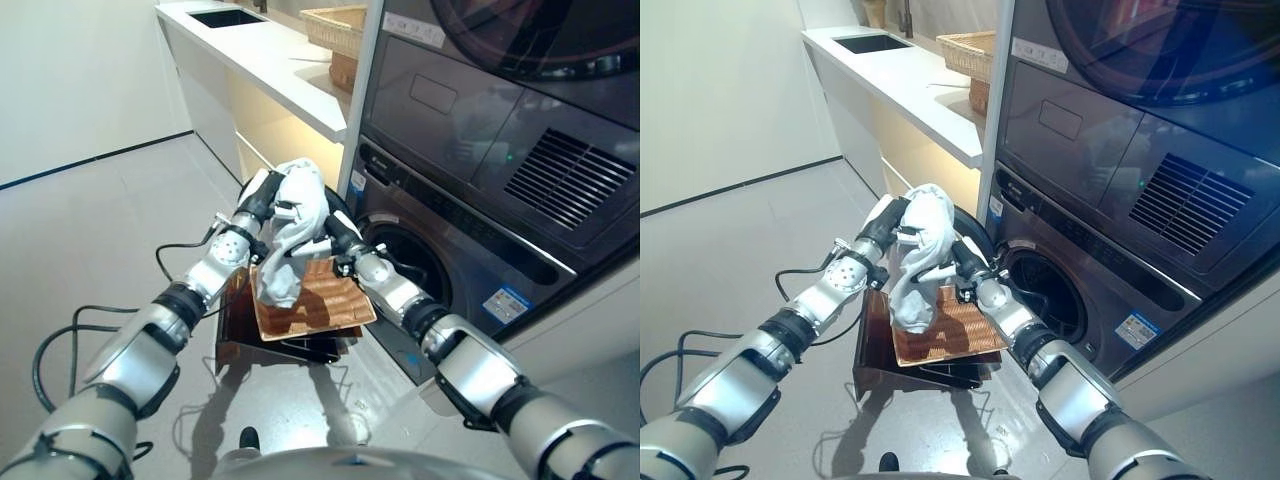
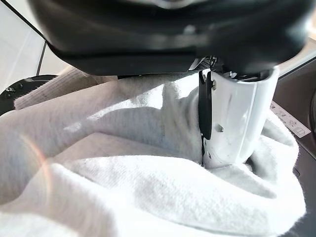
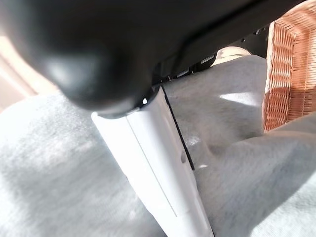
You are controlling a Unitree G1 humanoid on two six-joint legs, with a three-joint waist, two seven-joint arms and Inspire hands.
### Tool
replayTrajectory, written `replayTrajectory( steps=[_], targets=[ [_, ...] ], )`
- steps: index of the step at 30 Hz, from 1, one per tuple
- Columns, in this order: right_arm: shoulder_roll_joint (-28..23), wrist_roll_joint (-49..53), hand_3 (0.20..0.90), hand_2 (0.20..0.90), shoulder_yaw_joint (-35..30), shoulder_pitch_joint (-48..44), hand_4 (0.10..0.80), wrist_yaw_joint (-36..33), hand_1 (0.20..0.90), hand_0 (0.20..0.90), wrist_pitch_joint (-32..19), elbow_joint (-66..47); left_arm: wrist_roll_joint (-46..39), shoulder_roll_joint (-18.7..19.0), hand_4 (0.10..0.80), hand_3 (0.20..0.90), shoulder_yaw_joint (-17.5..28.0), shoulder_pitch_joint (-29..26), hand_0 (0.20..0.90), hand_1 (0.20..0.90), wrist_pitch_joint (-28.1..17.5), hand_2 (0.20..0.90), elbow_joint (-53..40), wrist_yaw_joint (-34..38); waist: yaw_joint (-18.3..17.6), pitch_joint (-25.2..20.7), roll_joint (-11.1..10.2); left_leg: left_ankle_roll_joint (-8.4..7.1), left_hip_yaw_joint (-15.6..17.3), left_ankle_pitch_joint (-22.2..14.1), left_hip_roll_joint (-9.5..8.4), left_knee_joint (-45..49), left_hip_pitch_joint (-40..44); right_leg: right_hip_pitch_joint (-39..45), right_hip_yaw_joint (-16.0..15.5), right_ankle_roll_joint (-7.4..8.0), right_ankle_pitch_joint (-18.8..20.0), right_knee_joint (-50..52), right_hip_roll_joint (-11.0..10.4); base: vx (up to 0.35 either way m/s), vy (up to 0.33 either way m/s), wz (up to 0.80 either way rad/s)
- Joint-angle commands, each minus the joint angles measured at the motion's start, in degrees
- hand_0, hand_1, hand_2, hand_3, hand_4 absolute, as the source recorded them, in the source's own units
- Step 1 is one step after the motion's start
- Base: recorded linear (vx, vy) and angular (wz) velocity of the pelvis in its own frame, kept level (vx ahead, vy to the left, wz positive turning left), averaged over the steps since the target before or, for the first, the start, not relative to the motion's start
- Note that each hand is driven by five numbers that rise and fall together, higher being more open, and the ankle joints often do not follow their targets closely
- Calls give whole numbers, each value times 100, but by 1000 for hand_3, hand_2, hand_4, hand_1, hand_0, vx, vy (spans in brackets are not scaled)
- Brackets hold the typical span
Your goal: Pick up the clothes and place them into the washing machine
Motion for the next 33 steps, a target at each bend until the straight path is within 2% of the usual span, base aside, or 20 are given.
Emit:
replayTrajectory(
  steps=[1,9,10,11,12,13,14,33],
  targets=[
    [404,159,900,900,150,-1133,800,149,900,900,-537,60,-488,-756,300,200,-315,-1285,200,200,-967,200,-936,-149,246,-585,131,-125,86,-335,68,70,164,-465,216,91,-244,676,-239,0,0,0],
    [251,351,900,900,112,-1010,800,219,900,900,-594,-162,-651,-891,300,200,-360,-1223,200,200,-966,200,-955,-255,220,-596,152,-129,92,-345,74,74,172,-470,221,83,-269,698,-228,0,0,0],
    [245,380,845,845,104,-1005,761,219,845,845,-604,-198,-658,-901,300,200,-365,-1213,200,200,-957,200,-959,-263,216,-597,154,-130,99,-346,76,70,173,-472,226,82,-276,700,-226,0,0,0],
    [245,380,746,746,104,-1004,690,219,746,746,-603,-198,-658,-901,300,200,-365,-1213,200,200,-957,200,-959,-263,217,-597,154,-130,100,-346,76,70,174,-472,227,82,-276,700,-226,0,0,0],
    [240,464,538,538,70,-973,541,239,538,538,-615,-258,-686,-931,300,200,-360,-1175,200,200,-959,200,-945,-276,207,-597,160,-131,105,-344,77,66,179,-472,222,83,-279,701,-228,0,0,0],
    [239,464,483,483,70,-972,502,239,483,483,-614,-259,-686,-932,300,200,-360,-1175,200,200,-959,200,-944,-276,208,-597,161,-131,105,-344,77,66,180,-471,222,84,-279,701,-228,0,0,0],
    [227,466,200,200,55,-964,300,213,200,200,-646,-284,-706,-952,300,200,-363,-1138,200,200,-959,200,-951,-285,200,-598,166,-130,106,-348,74,67,181,-469,226,81,-279,698,-227,0,0,0],
    [153,-200,200,200,-63,-943,300,-87,200,200,-647,-25,-557,-1071,300,200,-296,-1099,200,200,-929,200,-908,-191,196,-598,192,-118,85,-367,69,59,189,-442,200,76,-283,667,-229,0,0,0]
  ],
)
